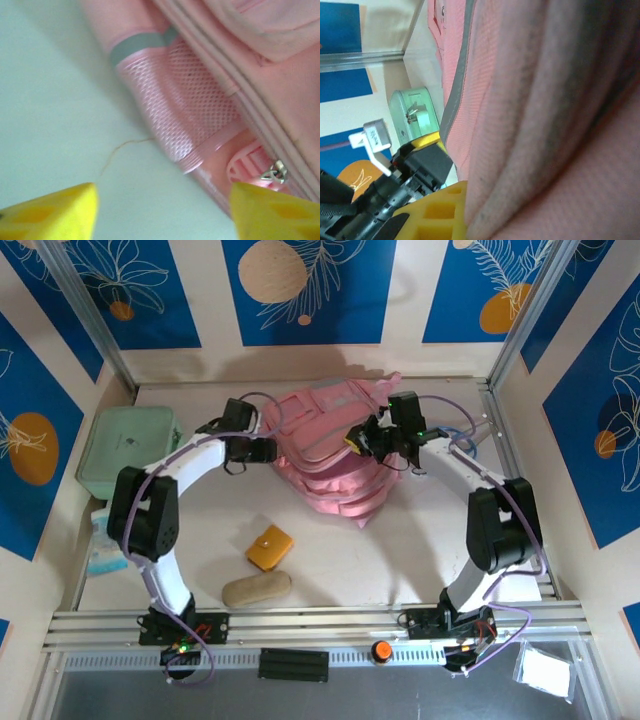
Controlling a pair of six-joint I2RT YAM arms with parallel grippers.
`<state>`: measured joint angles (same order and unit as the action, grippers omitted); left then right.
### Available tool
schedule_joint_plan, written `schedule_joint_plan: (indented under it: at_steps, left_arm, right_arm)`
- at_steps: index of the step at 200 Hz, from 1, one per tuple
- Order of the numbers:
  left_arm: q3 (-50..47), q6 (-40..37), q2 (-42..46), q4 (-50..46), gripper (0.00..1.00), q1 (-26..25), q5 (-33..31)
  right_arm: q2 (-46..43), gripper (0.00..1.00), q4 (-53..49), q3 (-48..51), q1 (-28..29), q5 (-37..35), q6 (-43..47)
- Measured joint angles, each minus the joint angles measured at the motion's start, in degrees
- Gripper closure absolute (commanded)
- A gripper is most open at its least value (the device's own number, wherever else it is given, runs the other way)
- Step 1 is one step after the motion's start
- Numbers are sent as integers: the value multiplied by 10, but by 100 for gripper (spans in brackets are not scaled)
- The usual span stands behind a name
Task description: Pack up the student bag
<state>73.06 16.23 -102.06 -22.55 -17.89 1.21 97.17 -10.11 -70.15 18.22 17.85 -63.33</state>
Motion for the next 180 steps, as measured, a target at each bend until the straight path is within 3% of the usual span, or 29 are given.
schedule_joint_plan:
  at_steps: [13, 37, 52, 113, 137, 158, 180]
  left_arm:
    - [-37, 13, 45, 2, 8, 7, -16]
    - [-91, 38, 130, 7, 3, 17, -35]
    - [-114, 48, 172, 7, 1, 19, -39]
    - [-175, 80, 238, 7, 0, 37, -38]
    - [-188, 95, 247, 9, 0, 54, -38]
    - [-202, 109, 250, 9, 0, 72, -38]
    - [-213, 119, 250, 8, 0, 92, -34]
  right_arm:
    - [28, 81, -9, -29, 9, -5, 12]
    - [59, 50, -36, -56, 26, -19, 43]
    - [57, 41, -66, -56, 36, -38, 61]
    - [-75, 31, -207, -25, 79, -159, 207]
    - [-108, 26, -249, -17, 146, -195, 271]
    - [-99, 14, -280, -9, 217, -211, 319]
    - [-69, 12, -304, -10, 286, -224, 350]
